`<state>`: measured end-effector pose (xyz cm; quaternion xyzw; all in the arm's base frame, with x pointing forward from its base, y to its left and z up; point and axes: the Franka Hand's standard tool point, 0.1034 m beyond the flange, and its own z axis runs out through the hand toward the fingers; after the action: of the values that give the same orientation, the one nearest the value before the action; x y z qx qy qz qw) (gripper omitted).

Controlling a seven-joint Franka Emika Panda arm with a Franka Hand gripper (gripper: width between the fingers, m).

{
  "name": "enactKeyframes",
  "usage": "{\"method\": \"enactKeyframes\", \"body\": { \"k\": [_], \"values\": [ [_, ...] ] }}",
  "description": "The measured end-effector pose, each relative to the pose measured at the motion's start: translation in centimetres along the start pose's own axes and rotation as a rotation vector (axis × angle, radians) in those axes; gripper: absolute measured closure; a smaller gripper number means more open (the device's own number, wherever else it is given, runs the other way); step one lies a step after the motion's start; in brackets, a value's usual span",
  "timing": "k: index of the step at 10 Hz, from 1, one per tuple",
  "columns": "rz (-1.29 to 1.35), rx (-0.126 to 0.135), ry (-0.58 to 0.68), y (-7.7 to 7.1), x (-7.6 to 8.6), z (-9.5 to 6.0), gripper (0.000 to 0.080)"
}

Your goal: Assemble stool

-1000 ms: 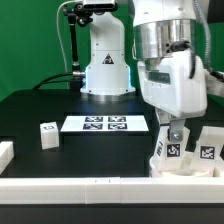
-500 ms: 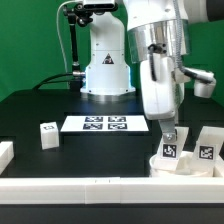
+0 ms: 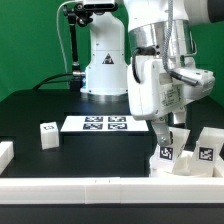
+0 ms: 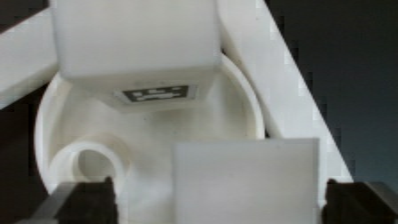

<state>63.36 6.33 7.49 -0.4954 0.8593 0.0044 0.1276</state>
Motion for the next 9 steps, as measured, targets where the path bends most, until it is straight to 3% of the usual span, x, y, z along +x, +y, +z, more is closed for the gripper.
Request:
{"method": "enactKeyframes", "body": {
  "k": [1,2,4,9],
  "values": [
    [-0.032,-0.017,-0.001,-0.1,-0.1,-0.3,0.0171],
    [-0.113,-0.023,0.006,-0.5,-0.5,-0.7,0.0156],
    [-0.189,-0.026,-0.015,-0.9,-1.2,-2.2,0.0151],
    [-0.58,-0.027,-0.011,-0.8,-0.9,-1.9,0.0151]
  ]
}}
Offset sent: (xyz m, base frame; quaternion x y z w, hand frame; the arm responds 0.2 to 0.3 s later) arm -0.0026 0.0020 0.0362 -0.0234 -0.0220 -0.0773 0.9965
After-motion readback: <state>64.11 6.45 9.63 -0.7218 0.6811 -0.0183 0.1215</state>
